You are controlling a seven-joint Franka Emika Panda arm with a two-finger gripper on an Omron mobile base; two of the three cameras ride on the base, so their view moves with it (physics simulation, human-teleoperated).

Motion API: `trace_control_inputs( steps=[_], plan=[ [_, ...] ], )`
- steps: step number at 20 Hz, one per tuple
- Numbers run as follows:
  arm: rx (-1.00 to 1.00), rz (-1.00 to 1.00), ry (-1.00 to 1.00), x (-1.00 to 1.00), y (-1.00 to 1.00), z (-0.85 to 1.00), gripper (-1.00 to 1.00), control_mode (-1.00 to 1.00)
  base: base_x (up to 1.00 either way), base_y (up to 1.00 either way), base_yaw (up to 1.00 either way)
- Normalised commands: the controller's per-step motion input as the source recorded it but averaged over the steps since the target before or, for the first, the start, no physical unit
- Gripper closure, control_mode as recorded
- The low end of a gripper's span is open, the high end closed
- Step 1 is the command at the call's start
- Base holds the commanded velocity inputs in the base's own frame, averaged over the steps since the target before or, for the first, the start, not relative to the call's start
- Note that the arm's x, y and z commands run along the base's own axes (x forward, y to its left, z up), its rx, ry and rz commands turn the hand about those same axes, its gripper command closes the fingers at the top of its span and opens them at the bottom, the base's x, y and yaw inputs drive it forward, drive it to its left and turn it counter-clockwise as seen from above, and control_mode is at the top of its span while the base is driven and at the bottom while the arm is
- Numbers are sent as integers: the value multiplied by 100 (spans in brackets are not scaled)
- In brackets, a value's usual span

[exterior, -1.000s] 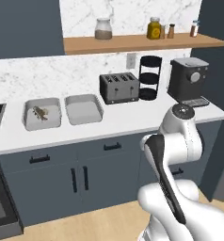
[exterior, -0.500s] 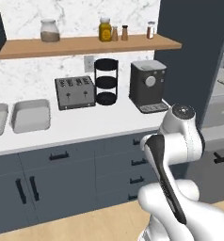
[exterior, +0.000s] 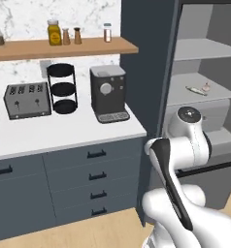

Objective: Place one garlic and one fish in each tupperware on the nearby counter, to pack two identical lunches.

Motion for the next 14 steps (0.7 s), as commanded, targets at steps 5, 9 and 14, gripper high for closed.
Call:
trace_control_inputs(
  steps=[5, 9, 14],
  plan=[
    [0, 0, 0, 0, 0, 0, -100, 100, 0, -79, 0],
    [0, 0, 0, 0, 0, 0, -100, 100, 0, -66, 0],
    [0, 0, 0, 0, 0, 0, -100, 100, 0, -56, 0]
  ],
)
